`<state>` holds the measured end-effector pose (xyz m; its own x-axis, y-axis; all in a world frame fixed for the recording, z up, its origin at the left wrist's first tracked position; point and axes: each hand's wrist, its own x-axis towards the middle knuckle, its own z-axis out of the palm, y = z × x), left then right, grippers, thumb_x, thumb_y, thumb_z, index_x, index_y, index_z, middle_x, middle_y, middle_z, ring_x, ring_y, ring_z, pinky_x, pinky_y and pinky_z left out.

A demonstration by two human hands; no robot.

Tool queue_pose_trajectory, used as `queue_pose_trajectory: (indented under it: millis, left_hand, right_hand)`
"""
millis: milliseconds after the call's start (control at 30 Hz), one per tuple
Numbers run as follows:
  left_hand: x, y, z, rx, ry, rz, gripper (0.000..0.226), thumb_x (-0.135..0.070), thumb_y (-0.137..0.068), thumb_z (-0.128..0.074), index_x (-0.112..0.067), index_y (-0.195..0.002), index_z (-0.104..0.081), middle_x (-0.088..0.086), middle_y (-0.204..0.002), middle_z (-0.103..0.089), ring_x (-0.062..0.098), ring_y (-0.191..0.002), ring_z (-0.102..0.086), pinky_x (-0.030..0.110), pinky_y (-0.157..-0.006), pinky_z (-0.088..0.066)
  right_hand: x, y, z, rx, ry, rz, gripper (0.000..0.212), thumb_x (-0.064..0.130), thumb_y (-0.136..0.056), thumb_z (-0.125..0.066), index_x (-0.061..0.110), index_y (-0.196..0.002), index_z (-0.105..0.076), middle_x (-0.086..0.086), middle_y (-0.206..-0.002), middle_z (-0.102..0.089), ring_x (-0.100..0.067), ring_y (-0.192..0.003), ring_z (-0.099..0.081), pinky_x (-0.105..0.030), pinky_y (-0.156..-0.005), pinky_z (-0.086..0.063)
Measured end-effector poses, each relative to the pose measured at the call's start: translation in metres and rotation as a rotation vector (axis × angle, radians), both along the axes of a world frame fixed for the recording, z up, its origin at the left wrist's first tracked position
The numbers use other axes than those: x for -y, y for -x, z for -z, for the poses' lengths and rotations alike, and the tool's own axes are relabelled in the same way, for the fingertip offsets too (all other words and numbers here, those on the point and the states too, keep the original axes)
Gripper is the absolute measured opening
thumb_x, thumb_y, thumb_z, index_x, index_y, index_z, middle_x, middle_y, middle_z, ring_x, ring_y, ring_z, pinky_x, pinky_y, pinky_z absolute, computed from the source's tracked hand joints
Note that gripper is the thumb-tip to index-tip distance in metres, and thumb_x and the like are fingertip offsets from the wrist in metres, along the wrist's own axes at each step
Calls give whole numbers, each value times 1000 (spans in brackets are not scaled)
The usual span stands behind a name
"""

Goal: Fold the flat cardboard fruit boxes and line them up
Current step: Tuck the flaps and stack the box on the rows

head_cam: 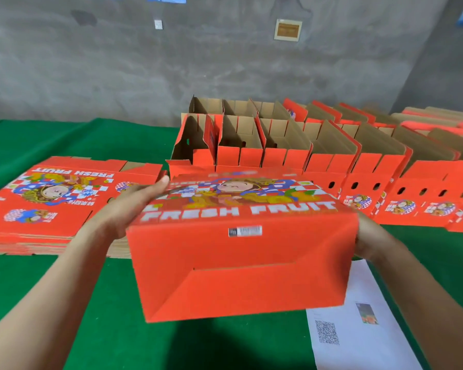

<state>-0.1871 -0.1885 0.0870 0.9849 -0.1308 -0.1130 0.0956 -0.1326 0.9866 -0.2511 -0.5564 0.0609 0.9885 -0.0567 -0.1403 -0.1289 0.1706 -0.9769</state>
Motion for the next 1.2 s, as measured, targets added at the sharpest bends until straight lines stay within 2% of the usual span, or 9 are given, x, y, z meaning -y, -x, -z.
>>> queue_pose_trajectory:
  millis: [100, 233, 433, 567, 767, 900, 1033, 1133, 1200]
  left_hand:
    - [6, 0, -2, 25, 132, 39, 31, -32, -80, -64, -2, -87, -67, 10, -72, -73, 15, -57, -69, 20, -47, -52]
    - [7, -8, -10, 135, 272, -34, 26, -32, -79, -66, -8, -71, -72, 10, -66, -71, 16, -48, -66, 26, -45, -53]
    - [22, -40, -37, 367, 306, -75, 25, -35, -90, -55, -14, -82, -66, -1, -67, -72, 7, -52, -65, 19, -49, -53]
    - [42, -72, -59, 488, 58, -110, 33, -42, -96, -48, -17, -80, -63, -8, -61, -70, 2, -47, -62, 16, -44, -48]
    - [104, -131, -99, 568, -229, -41, 41, -46, -99, -36, -14, -88, -57, 0, -75, -69, 15, -61, -66, 28, -59, -51]
    - [162, -171, -123, 707, -357, -83, 46, -37, -103, -30, -1, -89, -55, 8, -81, -62, 13, -63, -55, 27, -54, -36]
    - [230, -211, -136, 694, -384, -18, 46, -34, -102, -34, 6, -100, -58, 26, -104, -64, 39, -97, -61, 37, -80, -47]
    - [295, -227, -129, 709, -502, 66, 60, -32, -97, -48, 4, -141, -29, 26, -146, -33, 38, -138, -27, 44, -111, -27]
    - [340, -226, -113, 828, -545, 118, 70, -32, -95, -51, -2, -148, -17, 20, -156, -13, 31, -145, -8, 40, -117, -16]
  right_hand:
    - [2, 4, -13, 164, 2, -75, 27, 26, -86, -52, 25, -103, -72, -1, -102, -74, -15, -88, -71, -27, -66, -58]
    - [6, 11, -30, 290, 89, -146, 37, 20, -83, -52, 21, -120, -58, -10, -123, -64, -23, -107, -64, -41, -90, -51]
    - [6, 13, -49, 466, 294, -109, 46, 23, -78, -62, 31, -123, -55, -2, -124, -63, -19, -112, -60, -28, -81, -55]
    - [14, 11, -66, 490, 398, -55, 50, 29, -74, -66, 33, -122, -53, 9, -123, -62, -22, -107, -60, -40, -83, -53]
    - [31, -2, -95, 471, 475, 31, 41, 34, -68, -72, 28, -105, -55, 16, -108, -62, -9, -75, -61, -45, -76, -58]
    - [67, -22, -111, 396, 498, 94, 29, 22, -78, -74, 21, -99, -54, 13, -107, -66, -19, -88, -68, -40, -76, -59]
    - [114, -53, -130, 364, 486, 196, 25, 21, -76, -76, 21, -91, -56, 4, -108, -65, -12, -95, -67, -34, -71, -58]
    - [152, -86, -146, 358, 497, 310, 30, 17, -76, -77, 17, -93, -53, 6, -95, -66, -8, -82, -67, -32, -69, -59]
    - [176, -111, -153, 361, 496, 404, 32, 13, -76, -78, 16, -92, -51, 3, -90, -66, -10, -74, -66, -33, -67, -59]
